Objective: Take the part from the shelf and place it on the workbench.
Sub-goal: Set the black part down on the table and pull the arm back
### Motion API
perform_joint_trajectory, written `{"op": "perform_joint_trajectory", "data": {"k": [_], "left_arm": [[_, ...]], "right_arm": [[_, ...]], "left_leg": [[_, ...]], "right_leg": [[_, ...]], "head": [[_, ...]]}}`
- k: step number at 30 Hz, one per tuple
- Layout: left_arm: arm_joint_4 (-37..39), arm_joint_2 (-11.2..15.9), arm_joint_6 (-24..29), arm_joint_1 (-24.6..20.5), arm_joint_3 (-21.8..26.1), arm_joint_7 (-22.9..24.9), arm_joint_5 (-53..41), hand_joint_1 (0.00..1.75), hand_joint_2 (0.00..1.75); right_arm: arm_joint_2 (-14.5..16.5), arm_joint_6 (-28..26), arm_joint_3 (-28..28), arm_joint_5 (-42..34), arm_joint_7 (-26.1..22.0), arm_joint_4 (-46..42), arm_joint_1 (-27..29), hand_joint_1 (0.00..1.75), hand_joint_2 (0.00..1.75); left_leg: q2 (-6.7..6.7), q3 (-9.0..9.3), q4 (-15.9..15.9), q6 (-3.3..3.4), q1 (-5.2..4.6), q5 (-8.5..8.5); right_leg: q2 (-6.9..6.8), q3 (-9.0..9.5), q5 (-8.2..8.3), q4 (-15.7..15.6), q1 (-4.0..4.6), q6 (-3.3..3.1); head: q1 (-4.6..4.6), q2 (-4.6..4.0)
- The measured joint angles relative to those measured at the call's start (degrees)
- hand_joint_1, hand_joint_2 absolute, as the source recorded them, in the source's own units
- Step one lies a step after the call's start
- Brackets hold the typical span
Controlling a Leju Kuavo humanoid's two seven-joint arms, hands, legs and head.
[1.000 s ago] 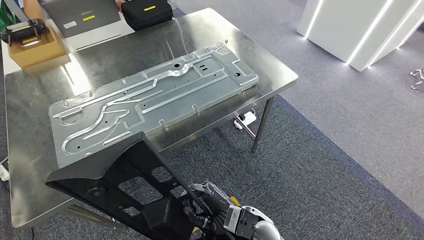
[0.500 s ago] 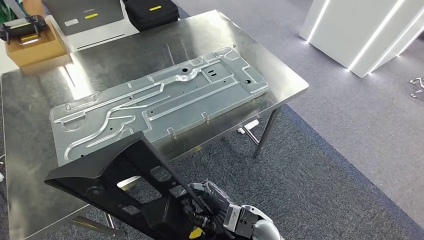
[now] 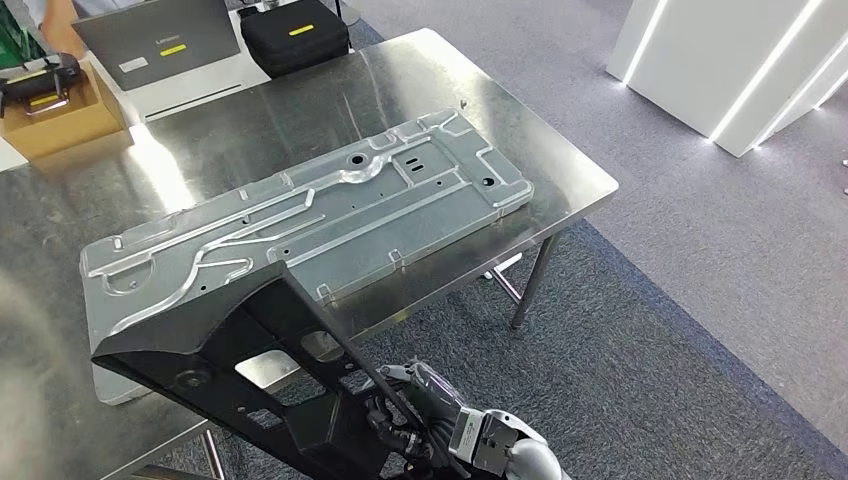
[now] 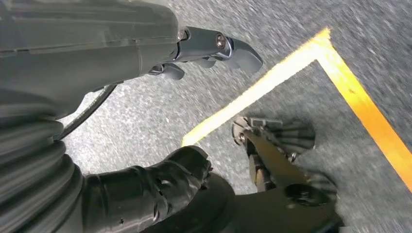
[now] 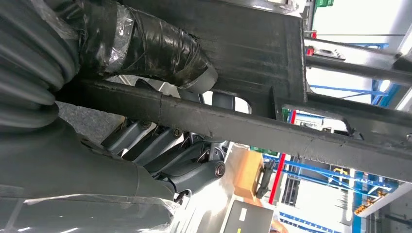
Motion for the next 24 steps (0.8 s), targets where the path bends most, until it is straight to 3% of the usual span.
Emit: {"op": "perform_joint_trajectory", "data": {"k": [2, 3, 6, 8, 12, 14, 16, 17, 18, 19, 21, 22, 24], "left_arm": [[0.0, 0.0, 0.0, 0.1, 0.0, 0.0, -0.1, 0.00, 1.75], [0.0, 0.0, 0.0, 0.2, 0.0, 0.0, -0.1, 0.00, 1.75], [0.0, 0.1, 0.1, 0.2, 0.0, 0.0, -0.1, 0.00, 1.75], [0.0, 0.2, 0.1, 0.1, 0.0, 0.0, -0.1, 0.00, 1.75], [0.0, 0.1, 0.1, 0.2, -0.1, 0.0, -0.3, 0.00, 1.75], [0.0, 0.1, 0.0, 0.0, -0.1, 0.2, -0.6, 0.00, 1.75], [0.0, 0.2, -0.1, -0.4, -0.3, 0.5, -1.0, 0.00, 1.75], [0.0, 0.2, -0.2, -0.6, -0.4, 0.8, -1.2, 0.00, 1.75], [0.0, 0.2, -0.3, -0.7, -0.5, 1.1, -1.3, 0.00, 1.75], [0.0, 0.2, -0.4, -0.8, -0.6, 1.4, -1.5, 0.00, 1.75], [0.0, 0.1, -0.6, -1.0, -0.9, 1.9, -1.9, 0.00, 1.75], [0.0, 0.1, -0.6, -1.1, -1.1, 2.2, -2.0, 0.00, 1.75], [0.0, 0.0, -0.6, -1.5, -1.5, 2.6, -2.2, 0.00, 1.75]], "right_arm": [[0.0, 0.3, 0.0, -0.6, 0.4, 0.2, -0.2, 1.75, 1.75], [0.0, 0.4, -0.1, -1.2, 0.9, 0.3, -0.4, 1.75, 1.75], [0.0, 0.5, -0.5, -3.3, 2.9, 1.4, -2.1, 1.75, 1.75], [0.1, 0.6, -1.0, -4.4, 4.0, 2.3, -4.0, 1.75, 1.75], [0.1, 0.4, -1.8, -5.3, 5.1, 3.7, -7.2, 1.75, 1.75], [0.1, -0.2, -2.1, -5.7, 5.8, 4.6, -9.7, 1.75, 1.75], [0.4, -1.3, -2.8, -6.0, 7.1, 6.4, -13.6, 1.75, 1.75], [0.6, -2.1, -3.2, -6.1, 8.0, 7.5, -15.9, 1.75, 1.75], [0.9, -3.0, -3.7, -6.1, 8.9, 8.7, -18.3, 1.75, 1.75], [1.2, -4.0, -4.1, -5.9, 9.8, 10.0, -20.9, 1.75, 1.75], [2.1, -6.7, -5.0, -4.4, 11.8, 12.8, -26.9, 1.75, 1.75], [2.7, -8.3, -5.5, -3.3, 12.7, 14.5, -30.3, 1.75, 1.75], [3.7, -11.7, -6.4, -0.2, 14.0, 17.7, -36.3, 1.75, 1.75]], "left_leg": [[0.01, -3.61, 4.0, -0.46, 0.20, -1.91], [0.01, -4.35, 3.6, -0.64, 0.30, -1.35], [0.11, -2.65, -5.6, -1.03, 0.57, 5.83], [0.23, -1.76, -9.6, -0.50, 0.41, 8.01], [0.22, -1.35, -10.3, 0.97, 0.34, 8.53], [0.26, -1.01, -10.7, 1.46, 0.45, 8.54], [0.29, -0.92, -10.8, 1.77, 0.38, 8.35], [0.29, -0.87, -10.8, 1.83, 0.35, 8.27], [0.26, -0.77, -10.7, 1.87, 0.33, 8.18], [0.21, -0.60, -10.7, 1.84, 0.33, 8.08], [0.12, -0.21, -10.7, 1.65, 0.33, 7.83], [0.05, -0.18, -10.6, 1.47, 0.23, 7.72], [-0.04, -0.42, -10.6, 0.99, 0.06, 7.70]], "right_leg": [[0.04, 0.81, -0.74, 0.1, -0.06, -0.03], [0.11, 1.29, -1.15, 0.2, -0.12, 0.05], [0.31, 2.74, -2.52, 0.6, -0.30, 0.69], [0.29, 2.89, -3.24, 0.9, -0.24, 1.37], [0.20, 2.64, -4.40, 1.5, -0.34, 2.58], [0.18, 0.50, -6.61, 5.7, -0.55, 3.02], [0.16, -4.01, -9.28, 13.4, -0.73, 3.31], [0.15, -6.09, -9.70, 16.3, -0.81, 3.39], [0.14, -7.38, -9.13, 17.6, -0.86, 3.40], [0.14, -7.56, -7.45, 16.6, -0.89, 3.33], [0.15, -5.29, -2.38, 9.6, -0.86, 2.97], [0.18, -3.93, -0.59, 5.9, -0.73, 2.75], [0.26, -2.63, 0.53, 2.2, -0.44, 2.41]], "head": [[-0.01, 0.00], [-0.01, 0.00], [0.00, 0.00], [0.00, 0.00], [0.01, 0.00], [0.02, 0.00], [0.01, 0.00], [0.02, 0.00], [0.02, 0.00], [0.02, 0.00], [0.03, 0.00], [0.03, 0.00], [0.02, 0.00]]}}
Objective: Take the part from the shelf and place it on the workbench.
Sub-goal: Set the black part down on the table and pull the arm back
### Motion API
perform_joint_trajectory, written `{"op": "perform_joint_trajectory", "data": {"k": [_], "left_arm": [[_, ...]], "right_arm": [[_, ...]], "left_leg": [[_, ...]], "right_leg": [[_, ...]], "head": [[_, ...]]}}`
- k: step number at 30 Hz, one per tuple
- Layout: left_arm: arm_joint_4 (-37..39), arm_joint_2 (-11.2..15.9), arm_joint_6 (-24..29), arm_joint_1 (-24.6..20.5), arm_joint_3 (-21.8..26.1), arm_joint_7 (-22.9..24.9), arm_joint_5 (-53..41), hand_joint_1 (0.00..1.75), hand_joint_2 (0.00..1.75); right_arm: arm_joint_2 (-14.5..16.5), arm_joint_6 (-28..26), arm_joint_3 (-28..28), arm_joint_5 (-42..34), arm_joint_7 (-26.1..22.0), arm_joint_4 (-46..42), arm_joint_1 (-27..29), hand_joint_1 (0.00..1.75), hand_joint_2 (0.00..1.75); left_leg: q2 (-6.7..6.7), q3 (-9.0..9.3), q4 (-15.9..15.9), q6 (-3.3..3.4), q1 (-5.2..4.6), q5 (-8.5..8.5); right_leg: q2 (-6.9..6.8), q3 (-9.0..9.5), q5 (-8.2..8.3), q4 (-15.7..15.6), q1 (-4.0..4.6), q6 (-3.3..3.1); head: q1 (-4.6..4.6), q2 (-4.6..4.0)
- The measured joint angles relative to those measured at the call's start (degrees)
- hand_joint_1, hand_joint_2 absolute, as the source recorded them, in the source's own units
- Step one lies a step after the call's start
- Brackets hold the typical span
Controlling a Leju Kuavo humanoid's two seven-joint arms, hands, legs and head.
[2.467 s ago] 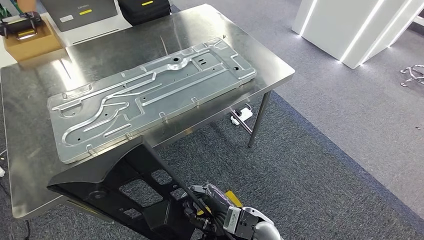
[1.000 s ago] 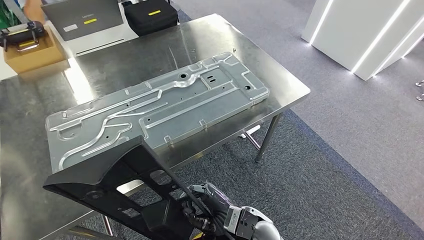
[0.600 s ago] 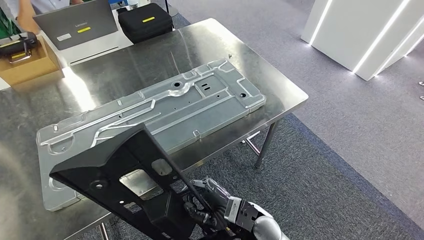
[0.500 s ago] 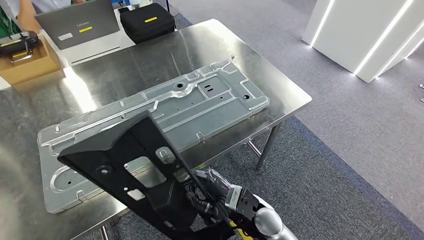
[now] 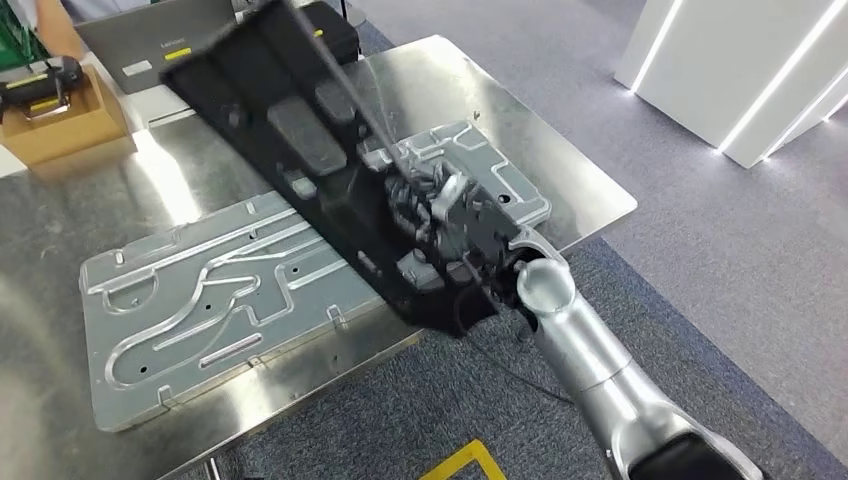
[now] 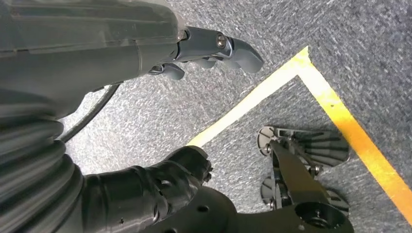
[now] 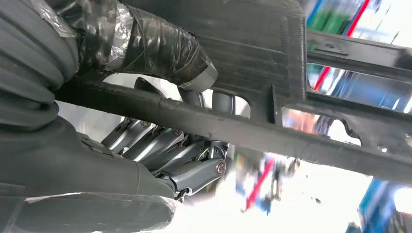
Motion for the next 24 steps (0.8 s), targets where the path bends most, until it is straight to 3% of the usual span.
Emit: {"op": "perform_joint_trajectory", "data": {"k": [2, 4, 5, 7, 9, 10, 11, 13, 14, 16, 19, 21, 23, 24], "left_arm": [[0.0, 0.0, 0.0, -0.2, -0.4, 0.4, -0.2, 0.00, 1.75], [0.0, 0.0, 0.0, -0.3, -0.7, 0.7, -0.5, 0.00, 1.75], [0.0, 0.0, 0.0, -0.4, -1.0, 0.9, -0.7, 0.00, 1.75], [0.0, -0.1, -0.1, -0.5, -1.4, 1.2, -1.0, 0.00, 1.75], [0.0, -0.2, -0.1, -0.5, -1.9, 1.6, -1.4, 0.00, 1.75], [0.0, -0.3, -0.1, -0.6, -2.0, 1.9, -1.7, 0.00, 1.75], [0.0, -0.3, -0.1, -0.7, -2.3, 2.1, -1.9, 0.00, 1.75], [0.0, -0.3, -0.1, -1.0, -2.8, 2.6, -2.3, 0.00, 1.75], [0.0, -0.4, -0.1, -1.3, -3.1, 2.9, -2.6, 0.00, 1.75], [0.0, -0.5, -0.1, -2.0, -3.6, 3.4, -3.0, 0.00, 1.75], [0.0, -1.0, -0.1, -2.5, -4.3, 4.0, -3.4, 0.00, 1.75], [0.0, -1.4, -0.2, -2.9, -4.6, 4.2, -3.7, 0.00, 1.75], [0.0, -1.6, -0.2, -3.3, -4.9, 4.4, -3.9, 0.00, 1.75], [0.0, -1.7, -0.2, -3.4, -5.1, 4.5, -3.9, 0.00, 1.75]], "right_arm": [[0.8, -4.1, -0.4, 5.3, 1.2, 2.7, -4.7, 1.75, 1.75], [1.6, -8.6, -0.4, 11.9, 2.4, 4.8, -8.3, 1.75, 1.75], [2.0, -11.0, -0.4, 15.2, 3.1, 5.6, -9.7, 1.75, 1.75], [2.7, -16.0, 0.2, 22.3, 4.8, 7.2, -12.2, 1.75, 1.75], [3.3, -21.8, 1.4, 31.4, 7.5, 8.7, -13.8, 1.75, 1.75], [3.6, -24.5, 2.0, 35.9, 9.1, 9.4, -14.3, 1.75, 1.75], [3.9, -27.2, 2.8, 40.7, 10.7, 10.2, -14.8, 1.75, 1.75], [4.6, -31.9, 4.6, 49.6, 13.4, 12.0, -15.9, 1.75, 1.75], [5.1, -34.1, 5.7, 54.2, 14.7, 13.1, -16.3, 1.75, 1.75], [6.0, -37.7, 7.5, 62.1, 16.7, 15.6, -16.5, 1.75, 1.75], [7.8, -41.7, 9.3, 71.4, 18.2, 19.8, -15.7, 1.75, 1.75], [9.0, -44.5, 10.1, 76.6, 18.9, 22.8, -15.0, 1.75, 1.75], [10.0, -46.8, 10.9, 80.8, 19.6, 25.8, -13.6, 1.75, 1.75], [10.6, -47.6, 11.3, 82.6, 19.9, 27.4, -12.7, 1.75, 1.75]], "left_leg": [[-0.04, -0.12, -0.2, -0.67, -0.02, 0.07], [0.02, -0.66, 1.1, -1.26, 0.09, -0.91], [0.04, -1.62, 3.3, -1.48, 0.14, -2.15], [0.08, -5.18, 10.5, -1.81, 0.18, -5.38], [0.09, -8.12, 15.7, -1.94, 0.19, -6.36], [0.10, -8.23, 15.3, -1.89, 0.18, -5.24], [0.10, -7.25, 12.7, -1.75, 0.17, -3.21], [0.10, -3.98, 4.9, -1.30, 0.02, 0.65], [0.09, -2.65, 2.1, -1.05, -0.11, 1.53], [0.02, -1.64, 0.1, -0.66, -0.41, 1.49], [0.06, -1.04, -1.1, 0.04, -0.02, 1.79], [0.16, -0.61, -1.6, 0.48, 0.22, 1.96], [0.15, -0.49, -1.6, 0.65, 0.24, 1.85], [0.13, -0.43, -1.6, 0.65, 0.26, 1.77]], "right_leg": [[0.06, 0.15, -0.04, -0.5, 0.07, -0.42], [0.05, 0.45, 0.20, -1.1, -0.12, -1.04], [0.01, 0.65, 0.26, -1.3, -0.21, -1.33], [-0.08, 0.85, 0.13, -1.3, -0.07, -1.75], [-0.10, 1.10, -0.08, -1.3, 0.20, -1.99], [-0.08, 1.25, -0.23, -1.2, 0.31, -2.06], [-0.02, 1.42, -0.41, -1.2, 0.38, -2.07], [0.14, 1.58, -0.84, -0.9, 0.53, -1.92], [0.23, 1.54, -0.98, -0.8, 0.58, -1.75], [0.30, 1.45, -1.03, -0.8, 0.65, -1.35], [0.23, 1.13, -1.77, -0.1, 0.64, -0.59], [0.13, -1.19, -4.36, 4.7, 0.46, -0.01], [0.09, -5.01, -7.08, 12.0, 0.01, 0.46], [0.06, -6.34, -7.25, 14.1, -0.28, 0.68]], "head": [[-0.03, 0.00], [-0.03, 0.00], [-0.03, 0.00], [-0.04, 0.00], [-0.04, 0.00], [-0.04, 0.00], [-0.04, 0.00], [-0.04, 0.00], [-0.04, 0.00], [-0.03, 0.00], [-0.02, 0.00], [-0.01, 0.00], [-0.01, 0.00], [0.00, 0.00]]}}
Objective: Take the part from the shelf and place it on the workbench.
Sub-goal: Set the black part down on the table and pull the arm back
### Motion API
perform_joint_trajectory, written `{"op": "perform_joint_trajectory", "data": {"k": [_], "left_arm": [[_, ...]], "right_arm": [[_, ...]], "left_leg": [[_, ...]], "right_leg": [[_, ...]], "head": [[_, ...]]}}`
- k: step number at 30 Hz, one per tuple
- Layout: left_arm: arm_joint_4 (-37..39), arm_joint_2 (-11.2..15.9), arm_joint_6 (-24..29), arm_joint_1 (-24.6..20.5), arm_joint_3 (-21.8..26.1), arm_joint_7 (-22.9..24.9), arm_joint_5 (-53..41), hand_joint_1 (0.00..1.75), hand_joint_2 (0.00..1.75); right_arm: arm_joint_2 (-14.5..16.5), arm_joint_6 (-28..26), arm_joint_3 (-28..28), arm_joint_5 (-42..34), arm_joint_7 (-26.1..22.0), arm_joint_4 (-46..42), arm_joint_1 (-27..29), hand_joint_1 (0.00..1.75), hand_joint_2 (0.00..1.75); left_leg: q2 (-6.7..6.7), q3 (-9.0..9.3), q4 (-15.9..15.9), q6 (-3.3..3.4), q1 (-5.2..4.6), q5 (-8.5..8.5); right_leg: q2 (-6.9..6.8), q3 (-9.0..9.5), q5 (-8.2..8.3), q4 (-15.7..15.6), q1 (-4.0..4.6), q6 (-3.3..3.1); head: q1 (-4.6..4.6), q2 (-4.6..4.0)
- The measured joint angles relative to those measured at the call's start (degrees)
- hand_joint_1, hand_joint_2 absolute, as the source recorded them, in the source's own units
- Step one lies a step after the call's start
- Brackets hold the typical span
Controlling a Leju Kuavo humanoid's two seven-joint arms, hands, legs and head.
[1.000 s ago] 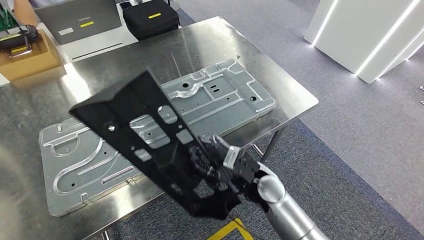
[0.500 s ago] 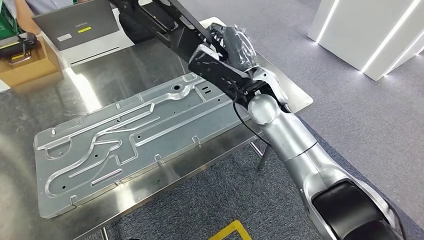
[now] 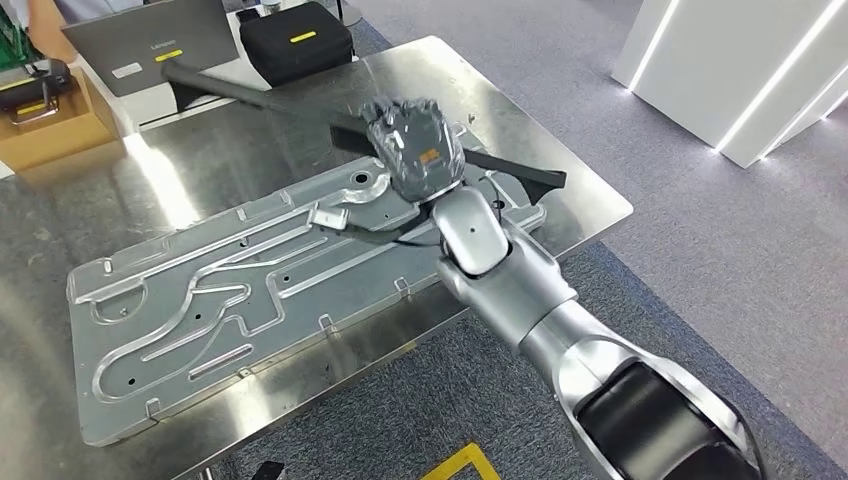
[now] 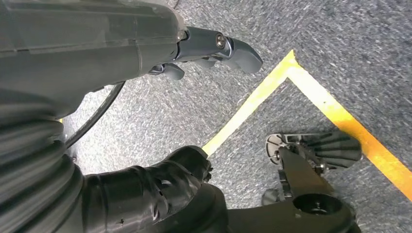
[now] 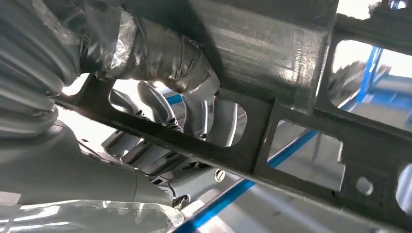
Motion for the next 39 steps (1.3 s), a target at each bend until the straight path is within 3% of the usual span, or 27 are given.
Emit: {"op": "perform_joint_trajectory", "data": {"k": [1, 2, 3, 5, 6, 9, 11, 14, 15, 16, 17, 20, 22, 26, 28, 30, 31, 32, 33, 35, 37, 39], "left_arm": [[0.0, -0.1, 0.0, -0.1, -0.2, 0.1, 0.0, 0.00, 1.75], [0.0, -0.3, 0.0, -0.1, -0.4, 0.2, -0.1, 0.00, 1.75], [0.0, -0.4, 0.0, -0.1, -0.5, 0.3, -0.1, 0.00, 1.75], [0.0, -0.6, -0.1, -0.2, -0.7, 0.3, -0.1, 0.00, 1.75], [0.0, -0.6, -0.1, -0.3, -0.8, 0.4, -0.1, 0.00, 1.75], [0.0, -0.9, 0.0, -0.4, -0.9, 0.6, -0.2, 0.00, 1.75], [0.0, -1.0, 0.0, -0.4, -1.0, 0.7, -0.2, 0.00, 1.75], [0.0, -1.1, 0.0, -0.4, -1.2, 0.7, -0.2, 0.00, 1.75], [0.0, -1.2, 0.0, -0.4, -1.3, 0.7, -0.2, 0.00, 1.75], [0.0, -1.2, 0.0, -0.5, -1.4, 0.8, -0.2, 0.00, 1.75], [0.0, -1.2, 0.0, -0.5, -1.6, 0.8, -0.2, 0.00, 1.75], [0.0, -1.2, 0.0, -0.5, -1.9, 0.9, -0.2, 0.00, 1.75], [0.0, -1.3, -0.1, -0.5, -2.1, 0.9, -0.3, 0.00, 1.75], [0.0, -1.8, -0.1, -0.4, -2.3, 0.7, -0.5, 0.00, 1.75], [0.0, -2.0, -0.1, -0.5, -2.3, 0.6, -0.6, 0.00, 1.75], [0.0, -2.1, -0.1, -0.6, -2.4, 0.6, -0.8, 0.00, 1.75], [0.0, -2.1, -0.1, -0.6, -2.4, 0.6, -0.9, 0.00, 1.75], [0.0, -2.2, -0.1, -0.5, -2.4, 0.6, -1.0, 0.00, 1.75], [0.0, -2.3, -0.1, -0.4, -2.4, 0.7, -1.1, 0.00, 1.75], [0.0, -2.4, -0.1, -0.4, -2.4, 0.7, -1.2, 0.00, 1.75], [0.0, -2.5, -0.1, -0.5, -2.4, 0.7, -1.4, 0.00, 1.75], [0.0, -2.5, 0.0, -0.6, -2.5, 0.7, -1.7, 0.00, 1.75]], "right_arm": [[0.6, -0.6, 0.4, 1.5, 0.2, 1.6, 0.9, 1.75, 1.75], [1.1, -0.9, 0.8, 2.7, 0.4, 3.0, 1.7, 1.75, 1.75], [1.7, -1.3, 1.1, 3.6, 0.5, 4.2, 2.3, 1.75, 1.75], [2.6, -1.9, 1.5, 4.9, 0.7, 5.8, 3.2, 1.75, 1.75], [3.0, -2.1, 1.6, 5.7, 1.0, 6.4, 3.6, 1.75, 1.75], [3.5, -2.4, 1.8, 9.1, 2.5, 7.1, 5.1, 1.75, 1.75], [3.7, -2.4, 1.8, 10.9, 3.9, 7.0, 6.2, 1.75, 1.75], [3.6, -2.5, 2.1, 11.6, 6.6, 5.7, 7.8, 1.75, 1.75], [3.5, -2.6, 2.5, 11.6, 7.6, 5.1, 8.3, 1.75, 1.75], [3.3, -2.6, 3.1, 11.6, 8.9, 4.3, 8.9, 1.75, 1.75], [3.0, -2.6, 3.9, 11.6, 10.3, 3.5, 9.2, 1.75, 1.75], [1.6, -2.7, 7.7, 11.6, 16.3, 0.0, 9.3, 1.75, 1.75], [0.5, -2.7, 10.6, 11.7, 20.5, -2.2, 8.9, 1.75, 1.75], [-1.9, -2.9, 16.9, 11.7, 27.4, -6.1, 7.4, 1.75, 1.75], [-2.8, -3.0, 19.3, 11.7, 29.2, -7.5, 6.5, 1.75, 1.75], [-3.7, -3.1, 21.1, 11.7, 30.5, -8.1, 6.0, 1.75, 1.75], [-4.1, -3.1, 22.0, 11.7, 31.1, -8.3, 6.0, 1.75, 1.75], [-4.5, -3.1, 23.0, 11.7, 31.6, -8.4, 5.9, 1.75, 1.75], [-4.8, -3.1, 23.9, 11.7, 32.0, -8.5, 5.9, 1.75, 1.75], [-5.1, -3.1, 25.7, 11.7, 32.6, -8.6, 5.3, 1.75, 1.75], [-5.5, -3.1, 27.7, 11.7, 32.9, -8.6, 4.5, 1.75, 1.75], [-5.8, -3.1, 29.4, 11.7, 33.0, -8.6, 4.0, 1.75, 1.75]], "left_leg": [[-0.03, 0.04, 0.1, -0.07, 0.05, -0.11], [-0.07, 0.07, 0.3, -0.23, 0.13, -0.27], [-0.10, 0.08, 0.5, -0.47, 0.22, -0.49], [-0.14, -0.07, 1.0, -1.10, 0.23, -0.92], [-0.15, -0.15, 1.2, -1.43, 0.19, -1.03], [-0.13, -0.16, 1.1, -2.43, 0.45, -1.12], [-0.07, -0.79, 2.8, -2.89, 0.65, -2.46], [-0.02, -5.16, 12.6, -3.13, 0.67, -7.26], [-0.01, -6.54, 15.4, -3.14, 0.66, -8.13], [-0.01, -7.02, 16.4, -3.08, 0.65, -7.95], [-0.01, -6.48, 15.3, -2.93, 0.62, -6.81], [-0.01, -1.33, 4.9, -1.92, 0.24, -2.24], [-0.05, 0.28, 1.5, -1.41, -0.17, -1.81], [-0.03, 1.29, 0.2, -0.44, -0.04, -1.90], [0.14, 2.10, -0.2, -0.05, 0.13, -1.67], [0.18, 2.31, -0.2, 0.09, 0.14, -1.73], [0.13, 2.38, -0.1, 0.06, 0.16, -1.85], [0.06, 2.49, 0.0, -0.03, 0.20, -2.05], [0.00, 2.67, 0.1, -0.18, 0.26, -2.32], [-0.06, 2.91, 0.6, -0.73, 0.26, -3.09], [-0.08, 2.81, 1.0, -1.38, 0.09, -3.66], [-0.09, 2.85, 0.9, -1.99, 0.11, -3.82]], "right_leg": [[-0.03, -0.44, 0.82, 0.2, -0.28, 0.18], [-0.06, 0.30, 2.66, -2.1, -0.54, 0.32], [-0.11, 1.86, 4.89, -5.8, -0.76, 0.42], [-0.09, 4.80, 7.33, -12.3, -0.71, 0.33], [-0.04, 5.49, 7.58, -13.8, -0.58, 0.15], [0.11, 5.82, 7.59, -14.5, -0.18, -0.93], [0.05, 6.22, 7.81, -15.0, -0.23, -1.77], [-0.07, 6.51, 7.79, -15.2, 0.03, -2.53], [-0.07, 6.52, 7.74, -15.2, 0.21, -2.61], [-0.05, 6.54, 7.70, -15.2, 0.37, -2.70], [0.01, 6.56, 7.66, -15.1, 0.51, -2.75], [0.33, 6.51, 7.50, -14.8, 0.74, -2.61], [0.40, 6.30, 7.46, -14.7, 0.73, -2.13], [0.23, 6.23, 6.42, -13.9, 0.63, -0.57], [0.05, 3.88, 3.84, -8.8, 0.44, -0.02], [0.01, -0.11, 0.93, -1.5, 0.17, 0.35], [-0.01, -1.47, 0.69, 0.6, -0.02, 0.48], [-0.02, -1.77, 1.68, 0.4, -0.22, 0.58], [-0.04, -0.99, 3.59, -1.9, -0.41, 0.66], [-0.09, 2.31, 7.71, -9.4, -0.58, 0.69], [-0.06, 4.23, 8.97, -13.6, -0.45, 0.27], [0.02, 4.39, 8.61, -14.0, -0.23, -0.50]], "head": [[0.00, 0.00], [0.00, 0.00], [0.00, 0.00], [-0.01, 0.00], [-0.02, 0.00], [-0.02, 0.00], [-0.03, 0.00], [-0.04, 0.00], [-0.03, 0.00], [-0.03, 0.00], [-0.03, 0.00], [-0.02, 0.00], [-0.02, 0.00], [0.05, 0.00], [0.13, 0.00], [0.16, 0.00], [0.17, 0.00], [0.17, 0.00], [0.17, 0.00], [0.18, 0.00], [0.14, 0.00], [0.10, 0.00]]}}
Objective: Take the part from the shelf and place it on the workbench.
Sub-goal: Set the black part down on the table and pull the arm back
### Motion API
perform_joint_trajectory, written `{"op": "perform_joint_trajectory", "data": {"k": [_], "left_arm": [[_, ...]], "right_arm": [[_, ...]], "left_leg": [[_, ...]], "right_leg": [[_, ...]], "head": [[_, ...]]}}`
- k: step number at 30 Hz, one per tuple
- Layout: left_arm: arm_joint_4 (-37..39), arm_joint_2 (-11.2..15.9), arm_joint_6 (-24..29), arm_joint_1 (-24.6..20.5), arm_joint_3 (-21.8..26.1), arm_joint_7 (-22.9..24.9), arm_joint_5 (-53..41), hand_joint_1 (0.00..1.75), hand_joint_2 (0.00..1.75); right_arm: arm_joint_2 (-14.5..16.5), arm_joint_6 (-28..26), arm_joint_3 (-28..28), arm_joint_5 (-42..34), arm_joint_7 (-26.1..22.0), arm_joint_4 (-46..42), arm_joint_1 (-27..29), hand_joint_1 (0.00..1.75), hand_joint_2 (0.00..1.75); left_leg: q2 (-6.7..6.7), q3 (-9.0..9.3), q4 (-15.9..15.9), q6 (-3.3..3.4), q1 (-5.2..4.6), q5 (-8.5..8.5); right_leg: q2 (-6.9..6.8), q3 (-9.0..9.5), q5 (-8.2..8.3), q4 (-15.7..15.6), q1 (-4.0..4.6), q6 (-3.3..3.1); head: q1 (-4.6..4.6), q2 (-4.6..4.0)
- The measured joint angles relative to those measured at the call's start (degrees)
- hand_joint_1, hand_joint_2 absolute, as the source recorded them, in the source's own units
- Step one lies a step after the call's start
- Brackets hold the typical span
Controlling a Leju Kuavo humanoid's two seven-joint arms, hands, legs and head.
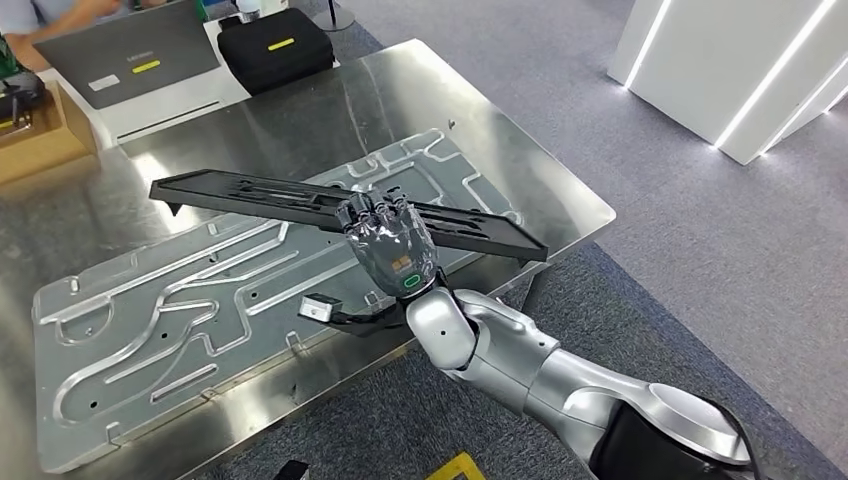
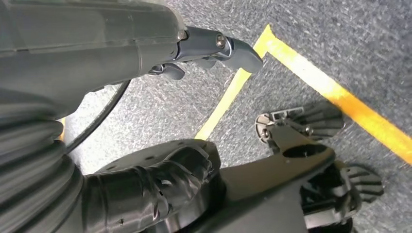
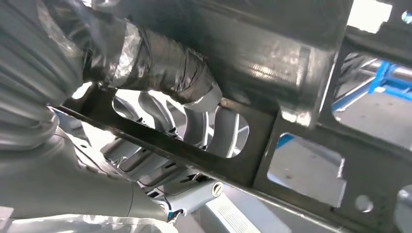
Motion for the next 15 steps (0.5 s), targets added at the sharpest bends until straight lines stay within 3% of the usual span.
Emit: {"op": "perform_joint_trajectory", "data": {"k": [3, 6, 7, 8, 9, 11, 12, 13, 15], "left_arm": [[0.0, 0.0, 0.0, -0.1, 0.0, 0.0, -0.5, 0.00, 1.75], [0.0, -0.1, 0.0, -0.1, 0.0, 0.0, -1.0, 0.00, 1.75], [0.0, -0.1, 0.0, -0.2, -0.1, 0.0, -1.2, 0.00, 1.75], [0.0, -0.2, 0.0, -0.2, -0.1, 0.0, -1.4, 0.00, 1.75], [0.0, -0.2, 0.0, -0.3, -0.1, 0.0, -1.6, 0.00, 1.75], [0.0, -0.3, 0.0, -0.4, -0.1, 0.0, -1.9, 0.00, 1.75], [0.0, -0.3, 0.0, -0.4, -0.1, 0.0, -2.1, 0.00, 1.75], [0.0, -0.3, 0.0, -0.5, -0.1, 0.0, -2.3, 0.00, 1.75], [0.0, -0.4, -0.1, -0.7, -0.1, 0.0, -2.5, 0.00, 1.75]], "right_arm": [[-0.3, 0.0, 1.5, 0.0, 0.0, 0.0, -0.4, 1.75, 1.75], [-0.4, 0.0, 2.9, 0.0, -0.4, 0.0, -0.6, 1.75, 1.75], [-0.4, 0.0, 3.4, 0.0, -0.5, 0.0, -0.4, 1.75, 1.75], [-0.5, 0.0, 3.9, 0.0, -0.7, 0.0, -0.3, 1.75, 1.75], [-0.5, 0.0, 4.3, 0.0, -0.9, 0.0, -0.1, 1.75, 1.75], [-0.5, 0.0, 5.2, 0.0, -1.1, 0.0, 0.0, 1.75, 1.75], [-0.5, 0.0, 5.7, 0.0, -1.1, 0.0, 0.0, 1.75, 1.75], [-0.5, 0.0, 6.2, 0.0, -1.1, 0.0, 0.0, 1.75, 1.75], [-0.5, 0.0, 7.0, 0.0, -1.1, 0.0, 0.3, 1.75, 1.75]], "left_leg": [[0.11, -0.84, 2.4, -0.73, 0.22, -1.86], [0.16, -6.18, 13.0, -0.87, 0.23, -6.22], [0.16, -7.74, 15.5, -0.82, 0.22, -6.61], [0.16, -8.38, 16.1, -0.67, 0.21, -5.91], [0.16, -7.93, 14.4, -0.41, 0.16, -4.20], [0.19, -4.79, 7.1, 0.48, -0.16, -0.03], [0.21, -3.32, 3.7, 0.90, -0.42, 1.16], [0.22, -2.40, 1.6, 1.22, -0.67, 1.68], [0.16, -2.02, 0.4, 1.51, -0.98, 1.63]], "right_leg": [[-0.06, 0.58, -0.14, -0.5, -0.12, -1.13], [-0.13, 1.00, -0.45, -0.6, 0.14, -1.80], [-0.12, 1.09, -0.53, -0.5, 0.31, -1.92], [-0.09, 1.17, -0.60, -0.5, 0.48, -2.03], [-0.04, 1.30, -0.67, -0.5, 0.64, -2.09], [0.09, 1.60, -0.82, -0.4, 0.86, -2.13], [0.13, 1.62, -0.86, -0.4, 0.93, -2.01], [0.13, 1.56, -0.83, -0.4, 0.92, -1.80], [0.06, 1.40, -0.67, -0.5, 0.81, -1.18]], "head": [[-0.01, 0.00], [-0.02, 0.00], [-0.02, 0.00], [-0.02, 0.00], [-0.02, 0.00], [0.01, 0.00], [0.01, 0.00], [0.02, 0.00], [0.01, 0.00]]}}
